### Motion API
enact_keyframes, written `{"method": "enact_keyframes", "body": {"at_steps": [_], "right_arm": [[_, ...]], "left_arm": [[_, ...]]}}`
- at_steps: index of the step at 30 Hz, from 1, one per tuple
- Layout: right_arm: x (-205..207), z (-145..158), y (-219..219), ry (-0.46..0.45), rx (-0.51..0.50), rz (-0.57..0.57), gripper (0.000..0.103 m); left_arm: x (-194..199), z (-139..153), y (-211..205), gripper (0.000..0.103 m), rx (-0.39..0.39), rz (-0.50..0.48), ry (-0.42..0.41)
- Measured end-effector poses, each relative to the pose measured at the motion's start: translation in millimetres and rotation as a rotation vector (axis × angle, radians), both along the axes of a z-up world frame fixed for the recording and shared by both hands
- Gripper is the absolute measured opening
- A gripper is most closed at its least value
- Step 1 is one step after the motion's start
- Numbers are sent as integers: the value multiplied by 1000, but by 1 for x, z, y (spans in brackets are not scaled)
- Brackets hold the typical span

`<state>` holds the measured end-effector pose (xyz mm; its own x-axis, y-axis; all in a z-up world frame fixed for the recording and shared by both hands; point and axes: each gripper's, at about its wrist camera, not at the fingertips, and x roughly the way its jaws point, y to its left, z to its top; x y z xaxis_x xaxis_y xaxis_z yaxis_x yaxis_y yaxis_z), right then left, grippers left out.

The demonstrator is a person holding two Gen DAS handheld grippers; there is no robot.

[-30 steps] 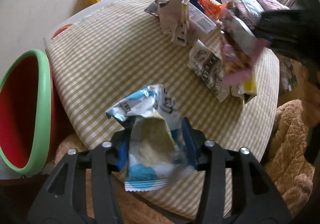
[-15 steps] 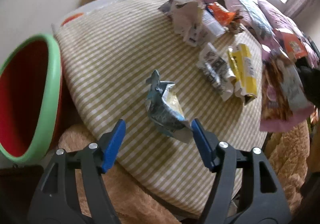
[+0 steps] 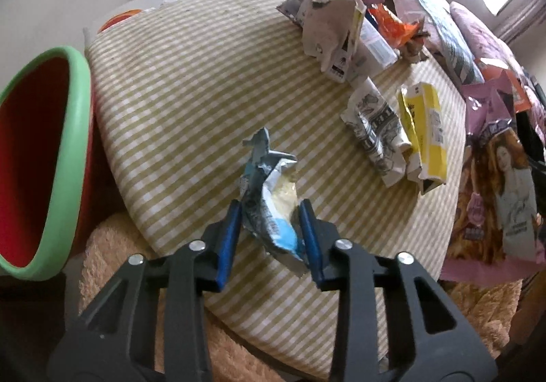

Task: Collect trash
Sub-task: 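Grasp the blue-white wrapper with the left gripper while the right gripper grasps the pink bag, then drop the blue-white wrapper and pink bag into the red bucket with both grippers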

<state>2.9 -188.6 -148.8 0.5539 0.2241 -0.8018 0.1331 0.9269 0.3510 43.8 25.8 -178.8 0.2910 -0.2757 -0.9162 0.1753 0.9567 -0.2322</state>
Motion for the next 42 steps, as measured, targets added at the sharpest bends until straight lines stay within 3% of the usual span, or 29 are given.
{"method": "enact_keyframes", "body": {"at_steps": [16,42], "right_arm": [[-3,24,36,-41,-38,74,16],[23,37,142,-51,-82,285,17]], "left_arm": [[-12,66,24,32,45,49,-248],[-14,58,141,33,69,275,-256]]}}
